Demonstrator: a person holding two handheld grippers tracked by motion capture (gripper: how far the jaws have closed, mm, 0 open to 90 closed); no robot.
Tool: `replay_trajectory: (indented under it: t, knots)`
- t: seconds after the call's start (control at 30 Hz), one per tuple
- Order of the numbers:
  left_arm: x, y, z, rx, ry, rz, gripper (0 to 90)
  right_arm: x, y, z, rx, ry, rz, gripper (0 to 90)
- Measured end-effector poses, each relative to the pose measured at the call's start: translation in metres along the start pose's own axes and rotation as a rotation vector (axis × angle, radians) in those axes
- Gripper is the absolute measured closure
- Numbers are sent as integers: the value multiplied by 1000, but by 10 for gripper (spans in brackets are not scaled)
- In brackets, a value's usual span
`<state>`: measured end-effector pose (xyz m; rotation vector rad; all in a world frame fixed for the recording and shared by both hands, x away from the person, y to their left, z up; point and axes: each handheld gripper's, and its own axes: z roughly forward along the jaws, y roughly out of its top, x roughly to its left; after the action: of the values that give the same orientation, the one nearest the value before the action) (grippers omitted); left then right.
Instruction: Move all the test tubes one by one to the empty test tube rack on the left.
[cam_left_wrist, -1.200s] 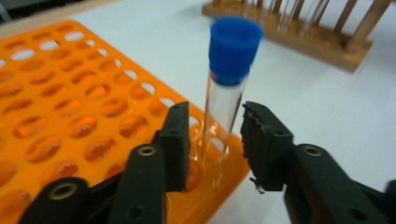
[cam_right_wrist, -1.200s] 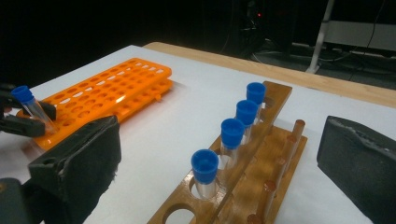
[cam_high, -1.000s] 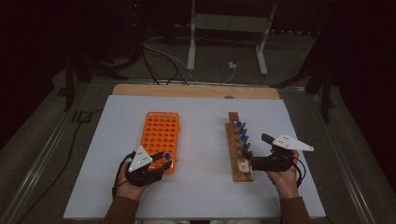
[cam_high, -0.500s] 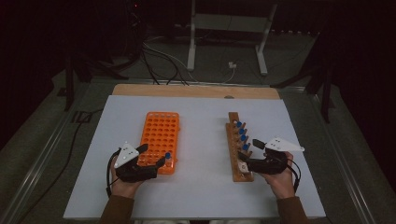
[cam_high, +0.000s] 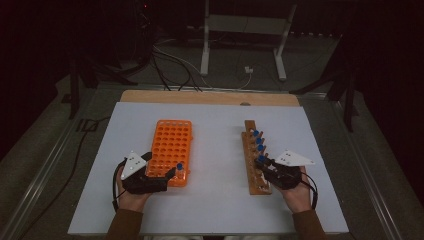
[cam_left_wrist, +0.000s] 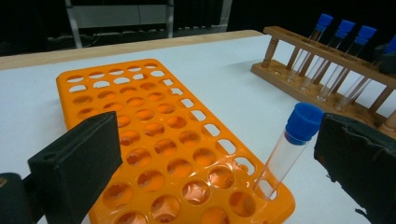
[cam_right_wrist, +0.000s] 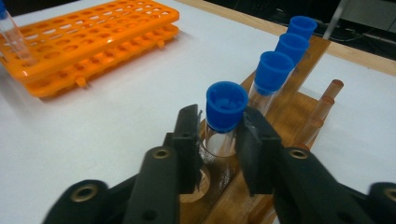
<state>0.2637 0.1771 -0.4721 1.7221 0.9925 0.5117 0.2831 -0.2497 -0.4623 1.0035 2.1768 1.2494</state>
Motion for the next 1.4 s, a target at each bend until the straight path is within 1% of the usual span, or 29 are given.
replay_trajectory:
  t: [0.03,0.07,0.13,0.2,0.47,0.67,0.8,0.93,1.0,1.03,1.13,1.17,1.2,1.27,1.3,1.4]
  knots:
    - [0,0,0,0,-2,-1,16,0,0,0,0,0,0,722]
    - [0,0,0,-1,-1,0,16,0,0,1,-2,-12,-1,732]
    - [0,0,0,-1,-2,-1,16,-1,0,2,-3,-20,3,744]
    - [0,0,0,-2,-2,-1,16,-1,0,2,-3,-22,8,751]
    - [1,0,0,-7,0,-5,16,0,0,3,-6,-22,10,762]
    - [0,0,0,-3,-6,-8,16,2,1,3,-1,-19,-1,763]
    - [-1,3,-1,-4,-12,-3,16,2,6,0,-8,-21,-5,764]
    - [-3,7,-1,8,-14,26,16,1,10,-3,-16,-22,-6,764]
    - [-5,11,-2,1,-17,32,17,2,15,-5,-22,-23,-14,763]
    - [-6,12,-2,-6,-19,35,17,2,15,-5,-22,-23,-14,763]
    - [-8,18,-2,-14,-19,55,17,2,24,-9,-32,-14,-21,763]
    - [-8,20,-2,-16,-23,57,17,2,24,-9,-32,-14,-21,763]
    - [-9,21,-2,-16,-27,59,17,1,29,-11,-32,-10,-24,763]
    - [-10,22,-1,-16,-32,56,17,1,30,-11,-33,-10,-24,763]
    - [-10,23,0,-12,-35,61,17,-1,34,-14,-38,-8,-24,764]
    - [-10,24,1,-11,-38,63,17,-2,38,-17,-42,-2,-21,764]
